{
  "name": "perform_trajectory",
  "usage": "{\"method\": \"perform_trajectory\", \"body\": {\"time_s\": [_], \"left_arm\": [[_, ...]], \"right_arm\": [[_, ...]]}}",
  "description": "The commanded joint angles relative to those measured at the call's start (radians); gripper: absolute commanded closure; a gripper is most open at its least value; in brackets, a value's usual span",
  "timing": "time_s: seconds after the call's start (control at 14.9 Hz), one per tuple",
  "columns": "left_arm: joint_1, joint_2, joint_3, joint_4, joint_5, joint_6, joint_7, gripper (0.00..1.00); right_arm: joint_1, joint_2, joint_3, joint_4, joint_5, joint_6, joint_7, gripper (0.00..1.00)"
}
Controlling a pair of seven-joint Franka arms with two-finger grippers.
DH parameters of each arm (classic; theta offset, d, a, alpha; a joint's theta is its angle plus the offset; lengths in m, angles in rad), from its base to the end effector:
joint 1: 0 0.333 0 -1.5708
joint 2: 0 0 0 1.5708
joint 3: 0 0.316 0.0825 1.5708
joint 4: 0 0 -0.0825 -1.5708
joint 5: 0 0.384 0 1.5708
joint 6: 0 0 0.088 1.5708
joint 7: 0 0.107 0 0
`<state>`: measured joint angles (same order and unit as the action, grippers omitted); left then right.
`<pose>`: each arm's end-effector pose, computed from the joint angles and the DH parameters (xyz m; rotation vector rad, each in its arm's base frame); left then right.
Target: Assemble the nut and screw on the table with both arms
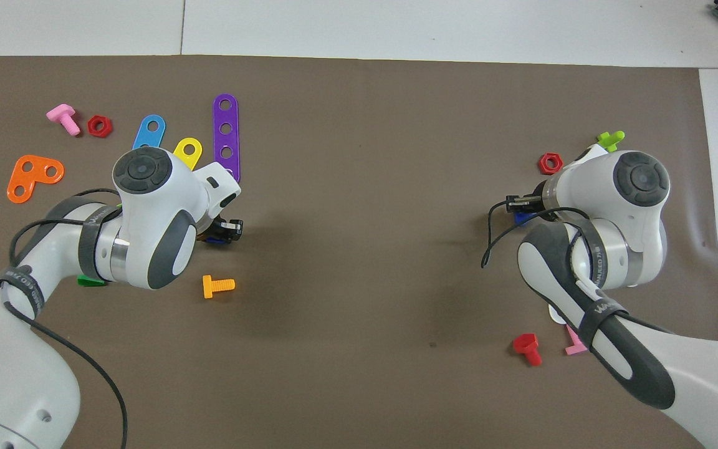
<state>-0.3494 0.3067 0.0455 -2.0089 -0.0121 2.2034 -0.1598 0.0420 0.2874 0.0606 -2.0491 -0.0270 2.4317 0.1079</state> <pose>0.5605 -0.1770 0.2937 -3.0996 0.2138 0.1677 0.5974 0.0604 0.3082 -3.1294 -0.0173 -0.1495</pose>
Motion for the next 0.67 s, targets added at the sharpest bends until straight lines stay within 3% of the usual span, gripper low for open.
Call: {"method": "perform_trajectory", "body": {"time_s": [0.0,0.2,0.47,0.6], "left_arm": [[-0.013,-0.018,0.013,-0.008,-0.003,-0.01,0.003,1.0],[-0.003,-0.008,0.013,0.067,-0.006,-0.052,0.002,1.0],[0.044,-0.02,0.024,0.273,-0.006,-0.325,0.008,1.0],[0.066,-0.021,0.022,0.346,-0.011,-0.402,0.011,1.0]], "right_arm": [[0.004,-0.031,0.015,0.0,0.015,-0.037,-0.027,1.0],[0.105,-0.031,0.016,0.035,0.016,-0.065,0.134,1.0],[0.255,-0.022,0.018,0.078,0.013,-0.057,0.338,1.0],[0.326,-0.011,0.016,0.105,0.007,-0.062,0.432,1.0]]}}
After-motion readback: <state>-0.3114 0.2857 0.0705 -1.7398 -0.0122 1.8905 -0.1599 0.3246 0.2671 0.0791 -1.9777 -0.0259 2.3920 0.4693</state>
